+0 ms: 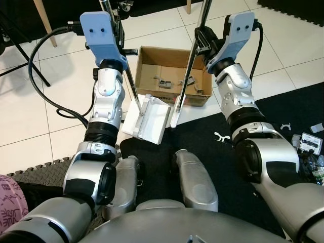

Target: Sweep floor

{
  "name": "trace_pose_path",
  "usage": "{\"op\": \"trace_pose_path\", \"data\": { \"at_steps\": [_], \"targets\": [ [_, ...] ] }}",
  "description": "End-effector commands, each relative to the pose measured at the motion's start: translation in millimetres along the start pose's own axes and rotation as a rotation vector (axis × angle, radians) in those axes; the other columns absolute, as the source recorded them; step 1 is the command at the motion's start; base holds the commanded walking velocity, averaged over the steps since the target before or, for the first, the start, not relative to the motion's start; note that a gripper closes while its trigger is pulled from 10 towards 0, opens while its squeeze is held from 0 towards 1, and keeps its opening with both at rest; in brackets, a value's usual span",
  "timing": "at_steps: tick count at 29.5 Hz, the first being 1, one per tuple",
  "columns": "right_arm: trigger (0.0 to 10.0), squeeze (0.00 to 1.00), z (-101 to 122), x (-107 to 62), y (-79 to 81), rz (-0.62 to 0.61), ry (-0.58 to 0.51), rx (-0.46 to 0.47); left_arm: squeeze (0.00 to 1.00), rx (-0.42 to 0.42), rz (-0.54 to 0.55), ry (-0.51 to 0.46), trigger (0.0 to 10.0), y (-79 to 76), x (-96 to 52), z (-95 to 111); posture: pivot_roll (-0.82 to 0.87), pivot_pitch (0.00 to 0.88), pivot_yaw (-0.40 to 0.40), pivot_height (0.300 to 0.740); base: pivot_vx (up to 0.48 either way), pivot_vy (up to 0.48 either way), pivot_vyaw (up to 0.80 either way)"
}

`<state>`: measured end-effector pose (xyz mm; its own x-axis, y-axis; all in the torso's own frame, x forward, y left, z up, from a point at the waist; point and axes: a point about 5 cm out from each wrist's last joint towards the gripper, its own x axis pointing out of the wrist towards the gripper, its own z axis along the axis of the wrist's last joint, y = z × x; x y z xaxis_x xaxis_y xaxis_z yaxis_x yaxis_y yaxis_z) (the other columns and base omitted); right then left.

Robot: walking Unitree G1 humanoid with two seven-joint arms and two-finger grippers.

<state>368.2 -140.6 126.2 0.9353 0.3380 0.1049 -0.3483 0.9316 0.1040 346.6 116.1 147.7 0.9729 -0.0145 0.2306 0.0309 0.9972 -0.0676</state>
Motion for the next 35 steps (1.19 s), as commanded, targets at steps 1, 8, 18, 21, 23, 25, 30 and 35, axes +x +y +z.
{"op": "trace_pose_path", "data": {
  "at_steps": [1, 8, 18, 21, 23, 25, 30, 35],
  "targets": [
    [10.0, 0.0, 15.9, 6.0, 1.9, 0.011, -0.073, -0.03, 0.0, 0.03, -0.018, -0.078, 10.0, 1.1, 7.7, 16.2, -0.03, 0.066, 0.008, 0.74, 0.0, 0.0, 0.0],
    [10.0, 0.0, 46.9, 16.8, 6.0, 0.041, -0.183, -0.068, 0.0, 0.03, -0.054, -0.158, 10.0, -3.0, 19.8, 41.2, -0.03, 0.059, 0.01, 0.74, 0.0, 0.0, 0.0],
    [10.0, 0.0, 79.0, 20.5, 11.0, 0.071, -0.305, -0.134, 0.0, 0.038, -0.1, -0.27, 10.0, -9.2, 25.4, 75.2, -0.03, 0.062, 0.011, 0.74, 0.0, 0.0, 0.0],
    [10.0, 0.0, 89.4, 21.0, 12.0, 0.074, -0.342, -0.152, 0.0, 0.034, -0.107, -0.298, 10.0, -9.9, 27.9, 84.8, -0.03, 0.065, 0.013, 0.74, 0.0, 0.0, 0.0],
    [10.0, 0.0, 96.1, 21.2, 13.1, 0.081, -0.362, -0.163, 0.0, 0.036, -0.116, -0.316, 10.0, -11.4, 28.6, 90.6, -0.03, 0.069, 0.014, 0.74, 0.0, 0.0, 0.0],
    [10.0, 0.0, 99.3, 21.0, 15.0, 0.094, -0.372, -0.168, 0.0, 0.035, -0.124, -0.323, 10.0, -12.6, 28.4, 93.7, -0.03, 0.069, 0.014, 0.74, 0.0, 0.0, 0.0],
    [10.0, 0.0, 99.1, 19.8, 17.1, 0.109, -0.369, -0.176, 0.0, 0.029, -0.12, -0.322, 10.0, -12.0, 28.3, 96.0, -0.03, 0.069, 0.014, 0.74, 0.0, 0.0, 0.0],
    [10.0, 0.0, 98.0, 19.5, 14.2, 0.094, -0.357, -0.176, 0.0, 0.029, -0.109, -0.309, 10.0, -9.6, 30.9, 96.0, -0.03, 0.074, 0.013, 0.74, 0.0, 0.0, 0.0]
  ]
}}
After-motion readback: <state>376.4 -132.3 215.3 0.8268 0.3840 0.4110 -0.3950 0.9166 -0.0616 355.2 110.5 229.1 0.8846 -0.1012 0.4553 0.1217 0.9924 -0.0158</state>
